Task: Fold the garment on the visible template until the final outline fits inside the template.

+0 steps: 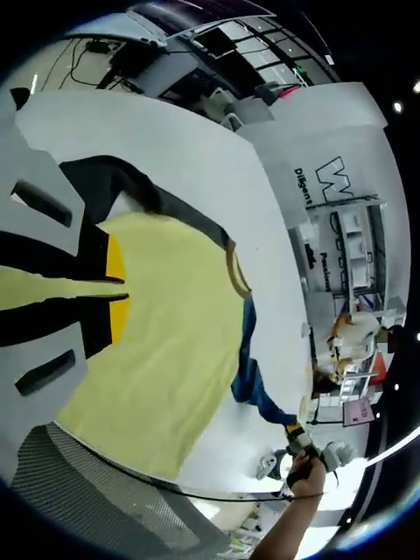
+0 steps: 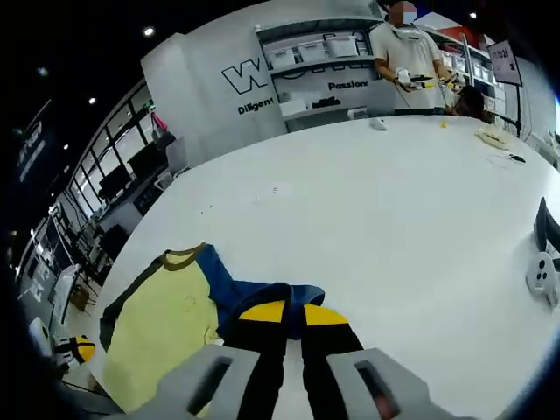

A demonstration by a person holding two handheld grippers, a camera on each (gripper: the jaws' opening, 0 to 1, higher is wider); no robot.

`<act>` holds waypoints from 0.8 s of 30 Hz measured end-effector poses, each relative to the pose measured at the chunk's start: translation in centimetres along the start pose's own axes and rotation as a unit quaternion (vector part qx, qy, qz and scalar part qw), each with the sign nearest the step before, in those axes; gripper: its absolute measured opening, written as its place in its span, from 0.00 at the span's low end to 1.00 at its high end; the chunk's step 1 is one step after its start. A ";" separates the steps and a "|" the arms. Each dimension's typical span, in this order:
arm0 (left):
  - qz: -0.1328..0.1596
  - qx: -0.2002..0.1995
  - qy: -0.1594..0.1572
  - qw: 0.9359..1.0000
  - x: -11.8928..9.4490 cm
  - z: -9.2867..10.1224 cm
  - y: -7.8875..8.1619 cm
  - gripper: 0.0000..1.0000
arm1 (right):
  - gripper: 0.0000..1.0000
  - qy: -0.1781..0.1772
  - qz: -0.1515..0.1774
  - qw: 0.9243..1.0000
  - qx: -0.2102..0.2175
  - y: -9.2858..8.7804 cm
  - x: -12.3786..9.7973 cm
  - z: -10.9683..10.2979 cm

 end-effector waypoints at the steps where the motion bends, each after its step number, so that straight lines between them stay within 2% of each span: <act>1: -0.003 0.002 -0.001 1.000 0.1 0.0 -0.1 0.04 | 0.00 -0.001 0.003 1.000 0.001 0.2 -0.1 0.2; 6: -0.013 0.015 -0.008 1.000 0.8 0.1 -0.3 0.04 | 0.00 -0.015 0.027 0.999 0.027 1.3 -0.9 1.6; 9: -0.014 0.018 -0.009 1.000 1.0 0.1 -0.2 0.03 | 0.00 -0.028 0.044 0.995 0.082 1.4 -1.2 2.9; 11: -0.014 0.018 -0.010 1.000 1.1 0.0 -0.2 0.03 | 0.00 -0.044 0.039 0.995 0.081 1.1 -1.4 3.8; 17: -0.018 0.018 -0.007 1.000 1.4 -0.5 -0.5 0.03 | 0.00 -0.064 0.020 0.991 0.113 -0.9 -1.5 5.0; 19: -0.019 0.017 -0.005 1.000 1.5 -0.7 -0.6 0.03 | 0.00 -0.079 0.015 0.988 0.135 -1.6 -1.5 6.2; 21: -0.020 0.015 -0.004 1.000 1.4 -0.8 -0.6 0.03 | 0.00 -0.088 0.020 0.977 0.191 -2.5 -1.4 7.5; 22: -0.021 0.014 -0.003 1.000 1.4 -0.9 -0.7 0.03 | 0.00 -0.090 0.020 0.975 0.202 -2.8 -1.5 7.8; 24: -0.020 0.014 -0.003 1.000 1.5 -1.0 -0.7 0.03 | 0.00 -0.092 0.014 0.975 0.201 -3.5 -1.6 8.4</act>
Point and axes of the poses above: the point that each gripper's makers call its tool centre point, and the gripper's own axes: x roughly forward along the fingers, z roughly to its right, y roughly out of its top, the point moved 3 cm from there along -x, roughly backward along the fingers, and after that the axes turned 5 degrees about y, right-handed, at the moved point
